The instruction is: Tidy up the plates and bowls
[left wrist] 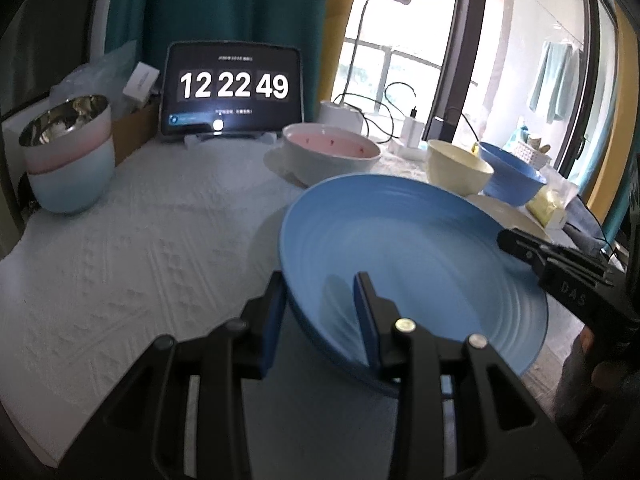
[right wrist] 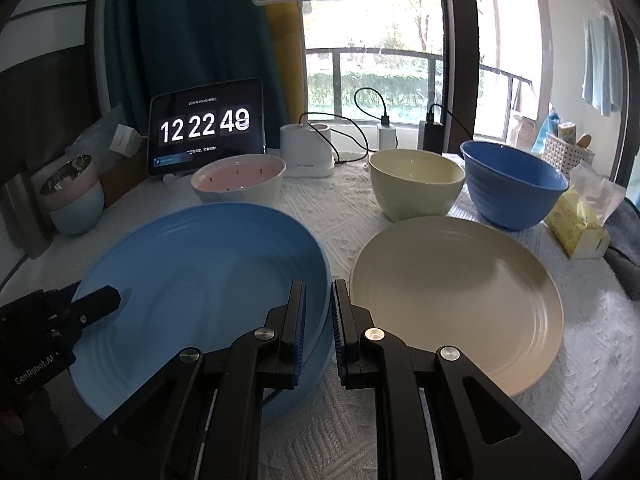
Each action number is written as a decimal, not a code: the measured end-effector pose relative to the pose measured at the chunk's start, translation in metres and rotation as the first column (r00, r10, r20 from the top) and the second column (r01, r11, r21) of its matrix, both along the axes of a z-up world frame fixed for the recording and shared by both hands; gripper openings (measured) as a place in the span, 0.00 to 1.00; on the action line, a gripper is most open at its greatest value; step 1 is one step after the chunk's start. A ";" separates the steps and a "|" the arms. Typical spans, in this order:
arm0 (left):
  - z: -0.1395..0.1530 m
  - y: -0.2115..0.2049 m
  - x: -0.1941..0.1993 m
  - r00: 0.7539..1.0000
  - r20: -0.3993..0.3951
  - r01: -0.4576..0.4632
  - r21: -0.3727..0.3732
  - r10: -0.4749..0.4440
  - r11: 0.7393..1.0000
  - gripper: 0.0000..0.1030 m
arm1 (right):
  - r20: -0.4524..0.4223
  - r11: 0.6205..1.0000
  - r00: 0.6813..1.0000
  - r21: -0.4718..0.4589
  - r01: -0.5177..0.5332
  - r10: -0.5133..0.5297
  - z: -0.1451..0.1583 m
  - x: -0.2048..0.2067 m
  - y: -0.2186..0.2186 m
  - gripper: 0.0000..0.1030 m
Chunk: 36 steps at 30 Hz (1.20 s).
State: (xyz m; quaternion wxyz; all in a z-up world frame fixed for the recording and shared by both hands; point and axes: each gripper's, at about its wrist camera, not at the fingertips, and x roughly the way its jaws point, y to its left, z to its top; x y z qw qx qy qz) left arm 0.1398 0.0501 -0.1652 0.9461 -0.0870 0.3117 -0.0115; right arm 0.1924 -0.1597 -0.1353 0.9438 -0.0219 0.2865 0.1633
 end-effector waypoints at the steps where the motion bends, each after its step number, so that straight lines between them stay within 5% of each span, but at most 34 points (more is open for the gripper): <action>1: -0.001 0.000 0.001 1.000 -0.007 -0.001 -0.002 0.001 1.000 0.35 | -0.006 1.000 1.000 0.003 -0.001 0.001 -0.001 0.001 0.000 0.14; 21: -0.004 -0.004 0.011 0.998 -0.059 -0.005 0.015 0.006 1.000 0.39 | -0.050 1.000 0.999 0.026 0.004 -0.002 -0.005 0.008 -0.002 0.18; 36: 0.012 -0.009 -0.001 0.999 0.026 -0.041 0.021 0.040 0.999 0.45 | -0.040 0.999 0.999 0.048 0.025 -0.023 -0.002 0.006 -0.016 0.18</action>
